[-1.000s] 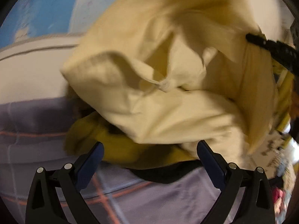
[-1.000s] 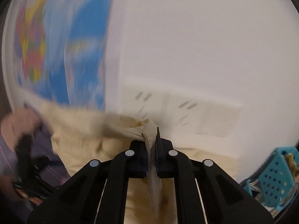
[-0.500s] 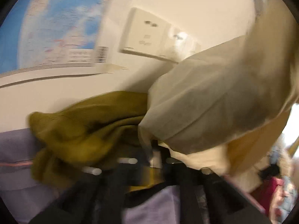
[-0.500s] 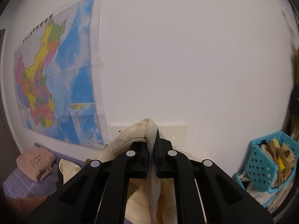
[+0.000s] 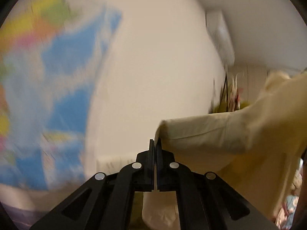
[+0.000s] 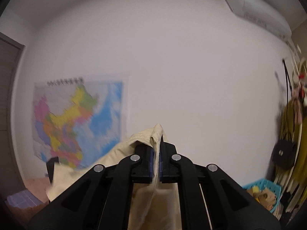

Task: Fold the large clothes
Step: 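Lift the cream shirt high with both tools and shake it out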

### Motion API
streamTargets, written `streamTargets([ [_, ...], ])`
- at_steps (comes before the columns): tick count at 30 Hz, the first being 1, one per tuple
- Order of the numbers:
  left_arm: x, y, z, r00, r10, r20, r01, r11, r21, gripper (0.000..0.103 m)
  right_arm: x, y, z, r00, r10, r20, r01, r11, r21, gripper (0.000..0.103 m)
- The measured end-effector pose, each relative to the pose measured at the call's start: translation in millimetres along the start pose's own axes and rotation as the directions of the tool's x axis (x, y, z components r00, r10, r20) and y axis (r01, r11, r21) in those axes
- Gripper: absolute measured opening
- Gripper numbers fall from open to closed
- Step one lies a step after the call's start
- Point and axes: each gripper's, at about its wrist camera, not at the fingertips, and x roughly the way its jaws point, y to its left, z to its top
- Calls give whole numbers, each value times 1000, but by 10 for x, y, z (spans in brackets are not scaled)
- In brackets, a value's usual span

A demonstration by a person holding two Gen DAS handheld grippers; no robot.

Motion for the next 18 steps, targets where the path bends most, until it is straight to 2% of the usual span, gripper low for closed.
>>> streamTargets([
  [2,-524,-25,248,993,17,118,-15,1000,-10,0,-249,97,114,999,30,19,-30,1000,0,4],
  [4,-1073,-29,467,972,65,226,-67,998,1,0,-421,186,136,998,61,18,-61,998,10,4],
  [6,-1451,-48,578,969,61,238,-66,998,13,0,-535,317,78,994,112,8,-113,993,29,4],
  [7,-1681,-105,567,972,63,228,-76,996,49,0,-558,388,32,992,128,-1,-128,991,39,4],
  [9,-1926,-203,439,983,78,166,-97,990,107,0,-527,577,-127,984,174,-34,-172,983,57,4],
  [10,-1978,-229,280,993,70,92,-83,986,143,0,-468,665,-216,978,199,-59,-195,978,72,4],
  [12,-2072,-265,-44,999,24,-35,-18,986,168,3,-342,829,-383,964,247,-96,-236,965,111,4],
  [14,-2098,-260,-401,994,8,-108,11,985,173,12,-248,1014,-524,950,289,-116,-275,953,123,4],
  [15,-2092,-275,-584,987,-11,-158,39,984,173,20,-209,1113,-593,945,303,-125,-288,949,125,4],
  [16,-2051,-290,-802,972,-37,-233,80,981,178,21,-191,1184,-641,941,312,-132,-295,946,133,4],
  [17,-2045,-288,-943,963,-48,-266,93,983,157,22,-149,1254,-691,938,316,-143,-298,945,137,4],
  [18,-2083,-274,-1069,953,-92,-288,132,984,121,31,-133,1300,-728,934,324,-149,-304,942,144,4],
])
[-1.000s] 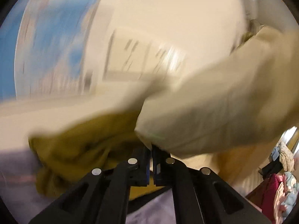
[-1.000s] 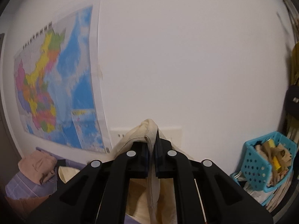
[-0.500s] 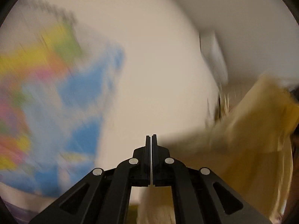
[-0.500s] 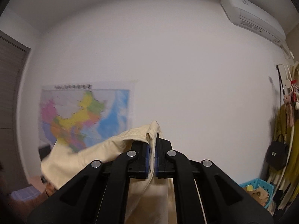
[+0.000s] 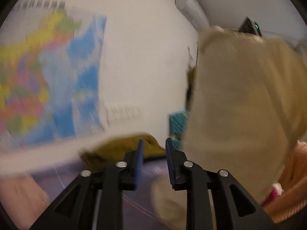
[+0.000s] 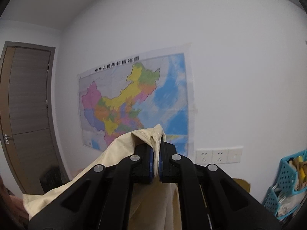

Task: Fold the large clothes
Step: 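Lift the cream shirt high with both tools and shake it out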

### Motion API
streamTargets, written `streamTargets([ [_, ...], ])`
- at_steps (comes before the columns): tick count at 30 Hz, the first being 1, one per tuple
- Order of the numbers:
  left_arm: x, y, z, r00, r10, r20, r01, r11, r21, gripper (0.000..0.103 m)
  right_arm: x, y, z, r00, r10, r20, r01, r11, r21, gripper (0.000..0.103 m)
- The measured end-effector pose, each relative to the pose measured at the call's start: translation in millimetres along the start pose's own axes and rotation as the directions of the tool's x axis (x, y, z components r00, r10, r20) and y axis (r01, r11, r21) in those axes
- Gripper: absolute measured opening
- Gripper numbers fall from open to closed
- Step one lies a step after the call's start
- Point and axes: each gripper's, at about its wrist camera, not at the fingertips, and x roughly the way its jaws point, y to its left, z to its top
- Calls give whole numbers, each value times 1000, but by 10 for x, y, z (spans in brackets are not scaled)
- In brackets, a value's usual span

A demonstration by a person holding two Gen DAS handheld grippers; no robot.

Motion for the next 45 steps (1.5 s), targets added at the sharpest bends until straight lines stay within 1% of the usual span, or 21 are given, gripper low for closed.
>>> streamTargets([
  [1,27,-28,-167,993,-114,-36,114,993,1,39,24,24,-30,1000,3,-6,-3,1000,8,4],
  [2,18,-73,-270,989,-144,-43,145,989,15,53,55,46,-53,1000,2,-15,-2,1000,12,4],
  [3,-7,-114,-384,990,-141,-24,142,989,44,60,101,80,-79,1000,-11,-26,11,1000,5,4],
  [6,-126,-164,-637,973,-229,10,228,972,58,71,196,106,-138,999,-15,-51,16,1000,18,4],
  [8,-172,-212,-784,953,-302,8,301,951,67,80,239,66,-177,998,-14,-64,16,999,33,4],
  [10,-204,-378,-895,961,-277,-8,276,953,123,89,320,49,-220,997,-23,-80,27,999,44,4],
  [13,46,-588,-996,965,-250,-77,258,957,135,90,398,47,-267,995,-17,-99,23,998,56,4],
  [14,167,-653,-1015,976,-201,-86,212,967,143,90,420,61,-278,995,-12,-103,18,998,58,4],
  [16,297,-725,-1044,985,-135,-105,148,980,130,50,407,92,-283,994,-9,-104,15,998,58,4],
  [17,374,-654,-1022,983,-137,-121,148,985,88,10,379,116,-274,995,-7,-103,13,999,52,4],
  [18,417,-538,-992,982,-141,-129,146,989,31,1,343,140,-256,995,-8,-101,13,999,48,4],
  [20,308,-225,-866,989,-122,-78,118,991,-57,1,199,182,-212,996,-19,-89,22,999,27,4],
  [21,149,-78,-745,997,-71,-31,69,995,-68,1,123,187,-188,997,-16,-80,18,999,29,4],
  [23,-102,98,-488,1000,-3,26,5,998,-70,0,-70,215,-135,998,-2,-58,4,1000,24,4],
  [25,-392,172,-165,991,89,97,-86,996,-33,0,-315,303,-57,1000,6,-22,-6,1000,-13,4],
  [29,-989,291,415,952,179,248,-173,984,-46,0,-720,367,98,999,35,36,-34,999,-22,4],
  [30,-1193,291,570,933,206,296,-202,978,-45,0,-776,386,124,999,34,42,-32,999,-29,4],
  [36,-1938,-25,1092,845,364,391,-397,918,4,1,-896,623,204,994,104,43,-99,991,-92,4],
  [38,-2004,-79,1204,827,418,375,-455,891,10,1,-847,625,216,989,137,51,-131,986,-100,5],
  [41,-1917,-63,1295,799,513,313,-545,838,18,1,-407,404,209,985,172,14,-172,984,-45,5],
  [45,-1269,619,1240,782,619,73,-620,784,-12,1,934,-154,-62,964,205,-172,-185,975,125,6],
])
